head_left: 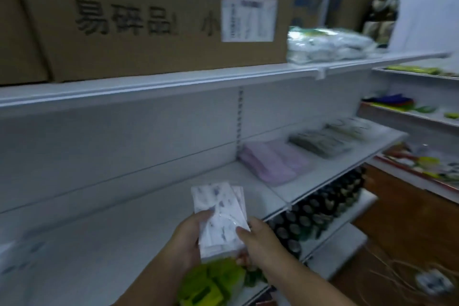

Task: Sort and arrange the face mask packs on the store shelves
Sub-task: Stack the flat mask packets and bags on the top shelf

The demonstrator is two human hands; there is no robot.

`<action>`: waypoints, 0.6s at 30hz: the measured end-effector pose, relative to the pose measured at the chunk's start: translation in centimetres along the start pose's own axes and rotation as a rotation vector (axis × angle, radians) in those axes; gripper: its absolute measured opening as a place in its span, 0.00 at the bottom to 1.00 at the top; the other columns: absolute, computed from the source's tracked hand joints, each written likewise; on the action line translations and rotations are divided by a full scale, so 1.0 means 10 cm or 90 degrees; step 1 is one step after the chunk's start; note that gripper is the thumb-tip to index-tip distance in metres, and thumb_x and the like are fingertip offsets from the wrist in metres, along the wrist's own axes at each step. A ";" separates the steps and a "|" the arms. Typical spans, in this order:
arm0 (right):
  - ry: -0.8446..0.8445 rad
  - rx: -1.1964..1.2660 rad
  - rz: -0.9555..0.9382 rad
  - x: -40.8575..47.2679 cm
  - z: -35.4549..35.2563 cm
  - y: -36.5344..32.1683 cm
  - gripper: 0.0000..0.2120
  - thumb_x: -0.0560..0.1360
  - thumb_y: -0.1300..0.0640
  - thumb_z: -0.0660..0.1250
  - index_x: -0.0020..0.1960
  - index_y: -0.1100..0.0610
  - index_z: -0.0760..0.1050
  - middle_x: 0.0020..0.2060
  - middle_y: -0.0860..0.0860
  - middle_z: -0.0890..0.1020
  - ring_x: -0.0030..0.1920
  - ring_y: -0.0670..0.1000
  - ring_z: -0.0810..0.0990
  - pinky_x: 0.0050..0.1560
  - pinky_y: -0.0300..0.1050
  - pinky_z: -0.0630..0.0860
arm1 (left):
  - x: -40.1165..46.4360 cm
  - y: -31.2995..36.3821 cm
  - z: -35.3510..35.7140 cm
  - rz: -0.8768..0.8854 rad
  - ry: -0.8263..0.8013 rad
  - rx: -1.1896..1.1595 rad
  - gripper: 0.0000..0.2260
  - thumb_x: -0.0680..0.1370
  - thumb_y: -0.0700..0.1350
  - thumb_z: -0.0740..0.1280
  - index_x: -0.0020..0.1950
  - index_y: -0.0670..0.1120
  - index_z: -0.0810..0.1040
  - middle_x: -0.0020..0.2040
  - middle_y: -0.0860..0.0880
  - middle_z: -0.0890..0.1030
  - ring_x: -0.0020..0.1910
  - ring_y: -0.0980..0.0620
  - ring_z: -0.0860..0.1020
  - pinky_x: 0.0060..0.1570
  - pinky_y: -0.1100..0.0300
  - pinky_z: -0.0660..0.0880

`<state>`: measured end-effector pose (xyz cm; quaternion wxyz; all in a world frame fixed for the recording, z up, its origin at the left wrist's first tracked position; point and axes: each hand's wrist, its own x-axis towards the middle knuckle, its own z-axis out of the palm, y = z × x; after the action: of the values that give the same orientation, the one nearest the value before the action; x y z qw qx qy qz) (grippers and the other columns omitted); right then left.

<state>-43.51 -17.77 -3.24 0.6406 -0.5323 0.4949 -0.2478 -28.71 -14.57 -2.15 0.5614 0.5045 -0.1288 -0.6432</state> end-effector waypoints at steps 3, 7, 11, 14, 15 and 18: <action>0.039 0.035 0.025 -0.13 -0.64 0.00 0.07 0.80 0.56 0.60 0.57 0.53 0.72 0.44 0.57 0.81 0.26 0.49 0.78 0.28 0.40 0.74 | 0.16 -0.11 0.61 -0.007 -0.061 0.028 0.14 0.79 0.45 0.63 0.56 0.36 0.78 0.51 0.34 0.83 0.47 0.36 0.82 0.46 0.46 0.77; 0.138 0.016 -0.030 -0.32 -1.40 0.06 0.14 0.79 0.60 0.58 0.63 0.49 0.71 0.41 0.56 0.82 0.26 0.50 0.77 0.26 0.42 0.72 | 0.40 -0.34 1.46 -0.006 -0.118 0.092 0.12 0.79 0.42 0.63 0.56 0.35 0.77 0.45 0.35 0.84 0.40 0.37 0.83 0.36 0.49 0.80; 0.205 -0.006 -0.067 -0.57 -2.28 0.09 0.23 0.78 0.62 0.55 0.66 0.40 0.68 0.33 0.51 0.81 0.22 0.47 0.74 0.23 0.37 0.68 | 0.61 -0.72 2.42 -0.025 -0.146 0.176 0.12 0.78 0.40 0.63 0.57 0.34 0.76 0.46 0.35 0.83 0.41 0.36 0.83 0.37 0.49 0.79; 0.263 0.003 -0.074 -0.71 -3.03 0.13 0.20 0.80 0.61 0.54 0.65 0.42 0.68 0.32 0.48 0.79 0.23 0.44 0.75 0.23 0.34 0.68 | 0.71 -1.05 3.19 -0.034 -0.199 0.230 0.11 0.79 0.41 0.61 0.56 0.35 0.76 0.41 0.35 0.84 0.37 0.38 0.83 0.35 0.52 0.79; 0.285 -0.010 -0.060 -0.74 -3.26 0.14 0.21 0.80 0.59 0.54 0.69 0.42 0.66 0.34 0.49 0.79 0.25 0.45 0.75 0.25 0.36 0.69 | 0.73 -1.14 3.43 -0.034 -0.215 0.244 0.10 0.79 0.41 0.61 0.53 0.35 0.77 0.38 0.37 0.84 0.34 0.41 0.84 0.30 0.55 0.79; 0.347 -0.017 -0.027 -0.83 -3.90 0.17 0.25 0.81 0.55 0.54 0.75 0.39 0.54 0.42 0.53 0.80 0.27 0.47 0.76 0.25 0.37 0.70 | 0.81 -1.36 4.06 -0.019 -0.228 0.283 0.08 0.80 0.40 0.62 0.52 0.36 0.77 0.33 0.42 0.84 0.30 0.47 0.83 0.24 0.59 0.77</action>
<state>-82.07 -27.23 0.51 0.4715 -0.4646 0.6410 -0.3885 -67.92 -33.14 2.39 0.3956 0.4954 -0.3563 -0.6863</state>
